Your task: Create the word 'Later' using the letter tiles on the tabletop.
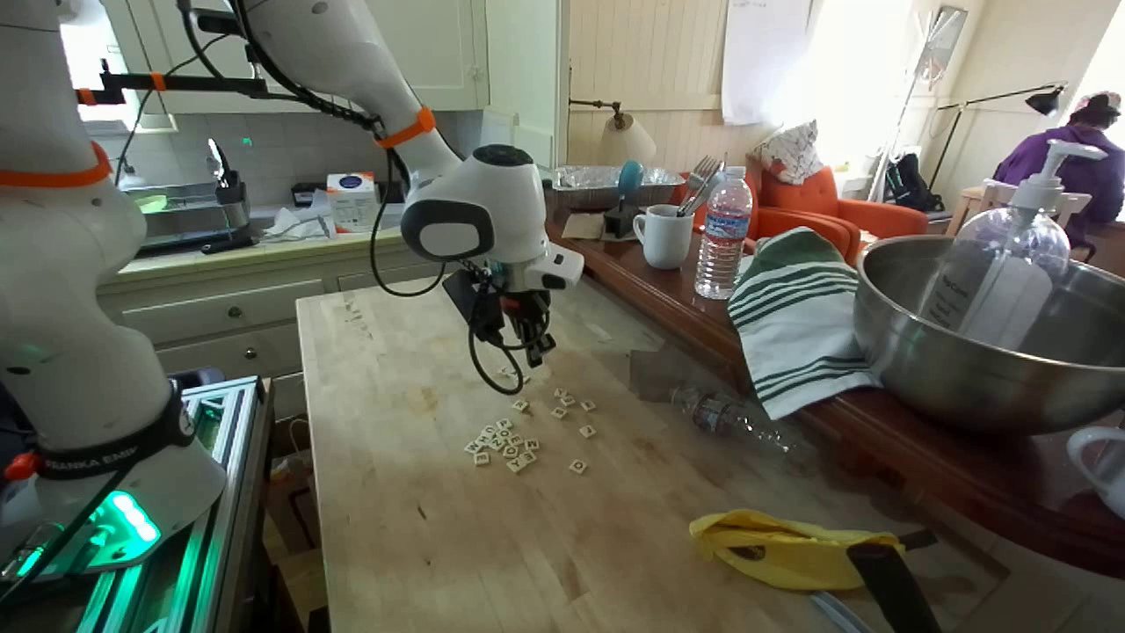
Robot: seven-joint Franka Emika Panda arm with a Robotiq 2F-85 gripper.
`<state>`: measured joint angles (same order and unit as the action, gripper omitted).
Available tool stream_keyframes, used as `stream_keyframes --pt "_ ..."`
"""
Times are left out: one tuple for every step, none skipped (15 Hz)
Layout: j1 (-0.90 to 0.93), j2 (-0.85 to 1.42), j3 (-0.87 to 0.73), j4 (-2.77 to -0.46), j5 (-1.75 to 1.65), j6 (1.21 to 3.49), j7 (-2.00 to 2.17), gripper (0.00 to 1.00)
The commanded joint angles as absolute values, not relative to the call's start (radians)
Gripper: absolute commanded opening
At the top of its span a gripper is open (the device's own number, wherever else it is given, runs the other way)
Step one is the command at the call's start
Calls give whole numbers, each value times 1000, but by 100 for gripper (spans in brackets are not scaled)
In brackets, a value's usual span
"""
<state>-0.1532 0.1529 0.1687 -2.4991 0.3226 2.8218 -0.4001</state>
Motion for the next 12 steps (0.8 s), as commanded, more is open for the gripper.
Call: stream_keyframes --pt "-128 133 106 -2513 272 2833 -353 0" --pt "-126 144 92 -2505 256 2835 -345 0" --pt "-122 157 72 -2500 227 2848 -322 0" --pt "-119 164 56 -2498 205 2854 -301 0" --pt "-117 175 44 -2489 191 2858 -278 0" --pt "-117 180 35 -2487 180 2859 -260 0" --pt "-116 189 29 -2481 176 2865 -238 0" --pt "-117 197 27 -2479 188 2882 -217 0" --pt "-117 206 25 -2473 199 2891 -192 0" --pt "-116 214 22 -2468 199 2898 -167 0" --pt "-114 225 17 -2460 194 2906 -138 0" --pt "-113 234 14 -2453 190 2908 -117 0"
